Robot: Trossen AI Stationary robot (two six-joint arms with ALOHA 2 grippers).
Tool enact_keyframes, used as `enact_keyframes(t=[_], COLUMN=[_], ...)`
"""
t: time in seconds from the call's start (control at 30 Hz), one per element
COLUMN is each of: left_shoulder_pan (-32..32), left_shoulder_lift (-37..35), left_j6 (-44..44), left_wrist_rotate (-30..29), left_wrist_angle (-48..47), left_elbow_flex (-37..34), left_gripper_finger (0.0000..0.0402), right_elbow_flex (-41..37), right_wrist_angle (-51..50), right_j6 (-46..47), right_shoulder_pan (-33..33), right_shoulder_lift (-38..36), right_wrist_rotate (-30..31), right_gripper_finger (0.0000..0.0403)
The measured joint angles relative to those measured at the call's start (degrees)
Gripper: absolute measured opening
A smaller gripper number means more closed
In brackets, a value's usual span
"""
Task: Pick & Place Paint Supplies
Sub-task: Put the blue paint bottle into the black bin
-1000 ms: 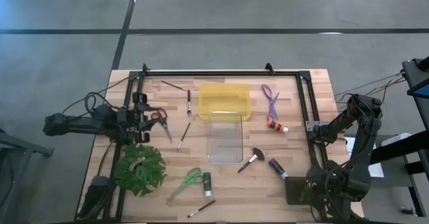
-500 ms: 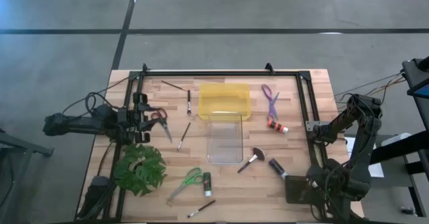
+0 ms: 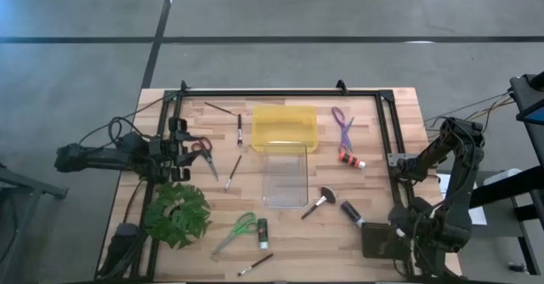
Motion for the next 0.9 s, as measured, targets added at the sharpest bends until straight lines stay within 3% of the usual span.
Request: enact_keyframes(t=[0.2,0.37,0.7,0.9], left_shoulder_pan=[0.0,0.0,0.0,0.0], left_shoulder_lift=[0.0,0.0,0.0,0.0], left_j6=[0.09,0.09,0.07,0.14], left_wrist_rotate=[-0.01,-0.02,-0.87,-0.87], left_wrist_angle=[-0.19,-0.23,-1.22,-1.57], left_elbow_flex=[0.0,0.0,0.0,0.0], left_gripper_finger=[0.0165,0.0165,0.0165,0.0165], right_elbow_flex=[0.0,0.0,0.0,-0.43], right_wrist_angle=[-2.58,-2.91,4.96,5.29], right_j6=[-0.54,-4.65,-32.37,-37.92], right_shoulder_pan=[-0.56,-6.07,-24.41,-29.51], right_shoulder_lift=[-0.42,-1.56,-1.77,-1.77], right_wrist_rotate=[11.78,18.66,12.35,6.42], right_gripper_finger=[0.0292,0.0292,0.0292,0.0292])
